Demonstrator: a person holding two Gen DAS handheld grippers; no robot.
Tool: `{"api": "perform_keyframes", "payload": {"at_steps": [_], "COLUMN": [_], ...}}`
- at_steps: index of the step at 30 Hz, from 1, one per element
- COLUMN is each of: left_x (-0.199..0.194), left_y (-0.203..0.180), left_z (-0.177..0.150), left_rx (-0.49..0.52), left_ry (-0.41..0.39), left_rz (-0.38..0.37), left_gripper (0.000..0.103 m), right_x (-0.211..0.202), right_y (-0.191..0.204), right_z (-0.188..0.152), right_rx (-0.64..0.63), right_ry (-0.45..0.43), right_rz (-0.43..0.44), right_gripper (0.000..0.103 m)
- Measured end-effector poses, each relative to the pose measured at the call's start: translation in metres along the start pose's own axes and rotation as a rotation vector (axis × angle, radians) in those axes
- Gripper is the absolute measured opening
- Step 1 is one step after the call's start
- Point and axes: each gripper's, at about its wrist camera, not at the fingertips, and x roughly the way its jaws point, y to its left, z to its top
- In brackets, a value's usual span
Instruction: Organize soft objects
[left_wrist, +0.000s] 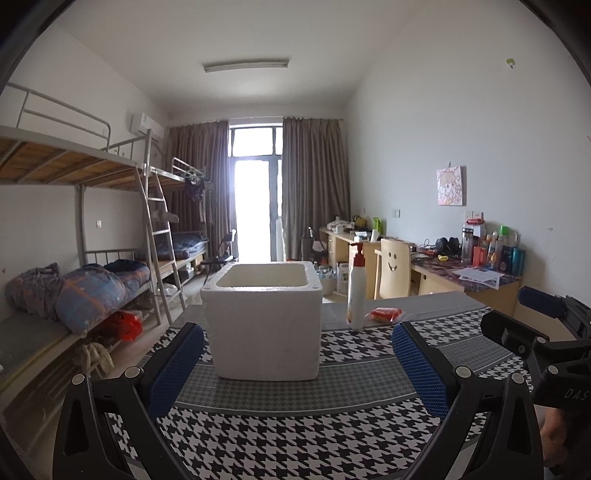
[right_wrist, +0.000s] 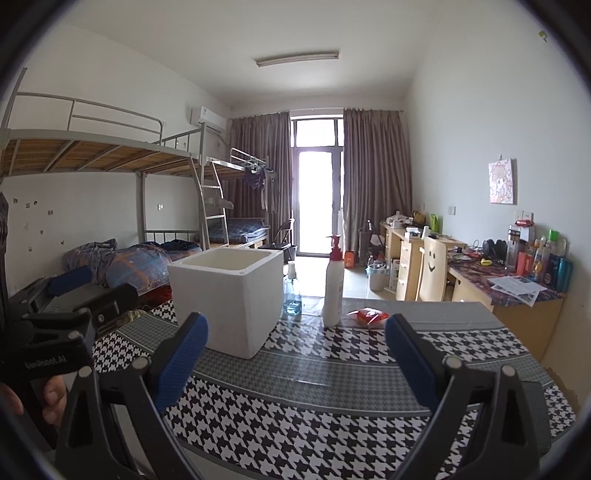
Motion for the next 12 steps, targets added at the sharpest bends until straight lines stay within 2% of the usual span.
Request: {"api": "perform_keyframes", "payload": {"at_steps": [12], "left_x": [0.0019], "left_y": [0.0053], "left_z": [0.0002], "left_rx": [-0.015], "left_ry": [0.012], "left_rz": [0.001], "left_gripper": [0.102], "right_x": [0.0024], "right_y": [0.0012], "right_z": [-0.0028], "right_rx": [0.001], "right_ry": [0.013], "right_rz": [0.005], "right_gripper": [0.098]}}
